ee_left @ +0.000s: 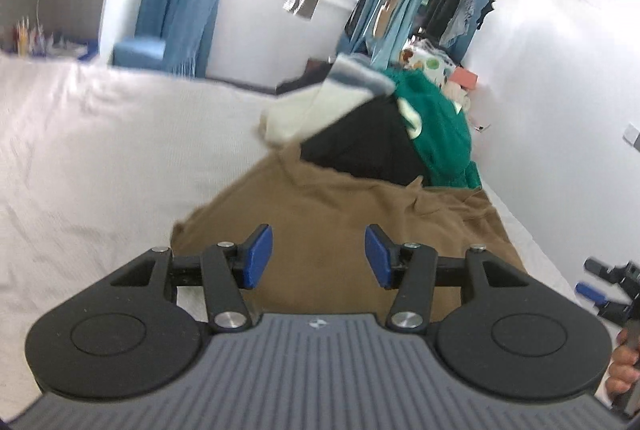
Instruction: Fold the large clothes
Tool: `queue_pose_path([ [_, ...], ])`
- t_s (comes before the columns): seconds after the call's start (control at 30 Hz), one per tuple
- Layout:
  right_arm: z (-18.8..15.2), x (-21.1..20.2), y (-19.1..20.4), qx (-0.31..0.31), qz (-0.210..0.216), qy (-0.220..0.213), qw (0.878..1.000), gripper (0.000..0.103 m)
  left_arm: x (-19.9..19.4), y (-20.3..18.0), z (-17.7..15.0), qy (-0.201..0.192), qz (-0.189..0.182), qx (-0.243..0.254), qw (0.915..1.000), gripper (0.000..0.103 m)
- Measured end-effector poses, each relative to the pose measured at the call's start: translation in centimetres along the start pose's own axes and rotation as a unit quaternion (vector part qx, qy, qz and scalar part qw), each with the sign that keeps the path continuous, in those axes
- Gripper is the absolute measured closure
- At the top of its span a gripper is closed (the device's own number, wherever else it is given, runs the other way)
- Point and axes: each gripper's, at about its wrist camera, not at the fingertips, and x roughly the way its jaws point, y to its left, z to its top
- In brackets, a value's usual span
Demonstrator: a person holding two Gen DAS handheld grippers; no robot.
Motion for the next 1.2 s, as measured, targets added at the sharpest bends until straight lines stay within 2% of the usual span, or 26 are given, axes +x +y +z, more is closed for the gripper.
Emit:
queue_pose_path([
  [0.17,0.3,-3.4,6.3,-0.090,0.017,-0.022,0.996,0.037,-5.2,-3.3,0.8,-0.024,0.003,0.038,0.9990,0.046],
  [0.33,-0.9,-6.1,11.6,-0.170,0.003,-0.017,0.985,0.037,-9.8,-5.9,0.6,-0.053,0.012,0.070,0.9961,0.046],
  [0.53,-3.2,-8.8,15.5,-0.230,0.018,-0.030,0.973,0.037,-14.0,-7.3,-0.9,-0.075,0.006,0.088,0.9933,0.046],
  [0.8,-7.2,-10.5,17.8,-0.282,0.018,-0.028,0.959,0.037,-17.2,-8.3,-4.3,-0.087,0.009,0.109,0.9902,0.045],
  [1.0,-9.7,-11.1,18.1,-0.294,0.015,-0.024,0.955,0.037,-17.3,-8.1,-6.9,-0.085,0.025,0.120,0.9887,0.045],
  [1.2,-11.6,-11.2,17.6,-0.306,0.007,-0.016,0.952,0.037,-16.8,-7.4,-9.0,-0.075,0.026,0.115,0.9903,0.045],
])
